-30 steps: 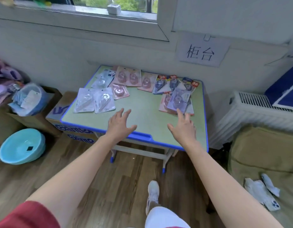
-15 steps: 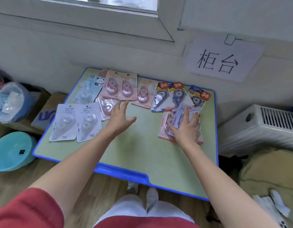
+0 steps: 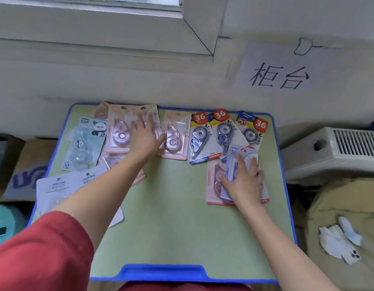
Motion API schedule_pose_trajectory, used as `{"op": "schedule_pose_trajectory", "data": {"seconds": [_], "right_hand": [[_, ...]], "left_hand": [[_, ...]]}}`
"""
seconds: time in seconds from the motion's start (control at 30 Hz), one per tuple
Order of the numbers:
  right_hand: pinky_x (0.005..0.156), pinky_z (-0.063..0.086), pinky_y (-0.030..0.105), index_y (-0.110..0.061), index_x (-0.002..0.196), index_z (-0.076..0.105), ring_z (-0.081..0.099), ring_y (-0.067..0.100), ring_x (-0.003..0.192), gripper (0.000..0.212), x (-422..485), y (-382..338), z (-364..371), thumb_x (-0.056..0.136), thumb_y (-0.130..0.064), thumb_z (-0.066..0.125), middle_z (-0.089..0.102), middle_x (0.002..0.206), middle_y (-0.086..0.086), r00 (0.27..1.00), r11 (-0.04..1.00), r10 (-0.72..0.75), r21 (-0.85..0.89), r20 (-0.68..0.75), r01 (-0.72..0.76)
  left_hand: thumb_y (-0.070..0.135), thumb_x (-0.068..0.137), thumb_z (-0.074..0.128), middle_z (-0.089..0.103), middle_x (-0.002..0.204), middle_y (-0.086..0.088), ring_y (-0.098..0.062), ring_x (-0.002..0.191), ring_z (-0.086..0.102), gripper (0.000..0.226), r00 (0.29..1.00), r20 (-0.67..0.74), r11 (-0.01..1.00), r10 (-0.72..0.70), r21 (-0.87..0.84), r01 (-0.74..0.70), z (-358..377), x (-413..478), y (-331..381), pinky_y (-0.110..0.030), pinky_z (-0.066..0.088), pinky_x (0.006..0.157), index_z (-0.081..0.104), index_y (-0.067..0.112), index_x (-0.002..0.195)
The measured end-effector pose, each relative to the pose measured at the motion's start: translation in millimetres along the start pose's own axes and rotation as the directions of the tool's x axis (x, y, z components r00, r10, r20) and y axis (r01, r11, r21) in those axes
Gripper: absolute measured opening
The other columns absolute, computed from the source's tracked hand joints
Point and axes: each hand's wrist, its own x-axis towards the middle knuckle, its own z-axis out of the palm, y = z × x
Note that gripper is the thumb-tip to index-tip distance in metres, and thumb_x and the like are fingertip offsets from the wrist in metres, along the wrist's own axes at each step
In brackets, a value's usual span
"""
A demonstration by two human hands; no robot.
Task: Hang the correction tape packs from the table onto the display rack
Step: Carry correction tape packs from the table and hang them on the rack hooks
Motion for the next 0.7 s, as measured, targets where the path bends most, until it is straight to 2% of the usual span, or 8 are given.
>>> {"op": "schedule_pose_trajectory", "data": {"seconds": [0.07,0.17,0.33,0.43,0.53,0.7], "right_hand": [[0.107,0.029,0.046,-0.031,0.151,0.008,0.016,0.044,0.137,0.082,0.9,-0.6,0.0,0.088,-0.053,0.055,0.001,0.158,0.011,1.000,1.000,0.013,-0.011,0.011,-0.013],[0.105,0.032,0.046,-0.033,0.151,0.007,0.016,0.042,0.138,0.082,1.6,-1.6,-1.1,0.088,-0.055,0.054,-0.001,0.159,0.006,0.999,0.999,0.037,-0.028,0.035,-0.036],[0.107,0.032,0.044,-0.032,0.151,0.009,0.017,0.042,0.138,0.080,1.1,-4.2,-5.1,0.089,-0.050,0.056,-0.002,0.159,0.006,0.997,0.998,0.058,-0.014,0.053,-0.058],[0.106,0.032,0.043,-0.029,0.151,0.012,0.023,0.042,0.134,0.080,0.2,-4.7,-8.2,0.088,-0.046,0.059,0.000,0.159,0.007,0.997,0.998,0.064,0.003,0.049,-0.064],[0.104,0.033,0.042,-0.028,0.151,0.015,0.028,0.042,0.131,0.081,-3.2,-3.0,-10.2,0.086,-0.045,0.061,0.004,0.158,0.008,0.997,0.997,0.069,0.035,0.039,-0.070],[0.101,0.036,0.040,-0.029,0.151,0.018,0.031,0.040,0.129,0.080,-14.8,3.9,-9.5,0.085,-0.048,0.061,0.009,0.157,0.008,0.999,0.997,0.043,0.070,0.008,-0.044]], "left_hand": [[0.052,0.095,0.043,-0.005,0.159,-0.017,-0.040,0.145,-0.002,0.079,1.000,0.016,1.000,-0.015,0.002,0.015,4.2,7.4,2.4,-0.042,-0.003,0.116,0.005,0.016,0.153],[0.052,0.097,0.037,-0.006,0.160,-0.016,-0.041,0.144,-0.010,0.074,0.999,0.008,0.998,-0.047,-0.032,0.047,7.3,15.8,4.4,-0.048,-0.007,0.117,0.006,0.015,0.154],[0.043,0.097,0.045,-0.006,0.159,-0.017,-0.048,0.142,-0.009,0.072,0.998,-0.012,0.997,-0.064,-0.053,0.063,8.7,18.0,4.7,-0.049,-0.009,0.114,0.010,0.012,0.153],[0.036,0.096,0.050,0.000,0.160,-0.014,-0.047,0.143,-0.004,0.069,0.997,-0.024,0.994,-0.068,-0.089,0.066,8.7,14.0,7.7,-0.049,-0.003,0.115,0.016,0.014,0.152],[0.029,0.089,0.061,0.011,0.158,-0.012,-0.045,0.142,0.009,0.068,0.998,-0.042,0.990,-0.052,-0.132,0.046,6.2,11.9,11.8,-0.050,0.010,0.117,0.030,0.015,0.148],[0.022,0.077,0.072,0.025,0.154,-0.009,-0.036,0.139,0.018,0.068,0.996,-0.085,0.978,-0.034,-0.210,0.015,2.2,4.7,12.2,-0.045,0.017,0.115,0.047,0.019,0.140]]}}
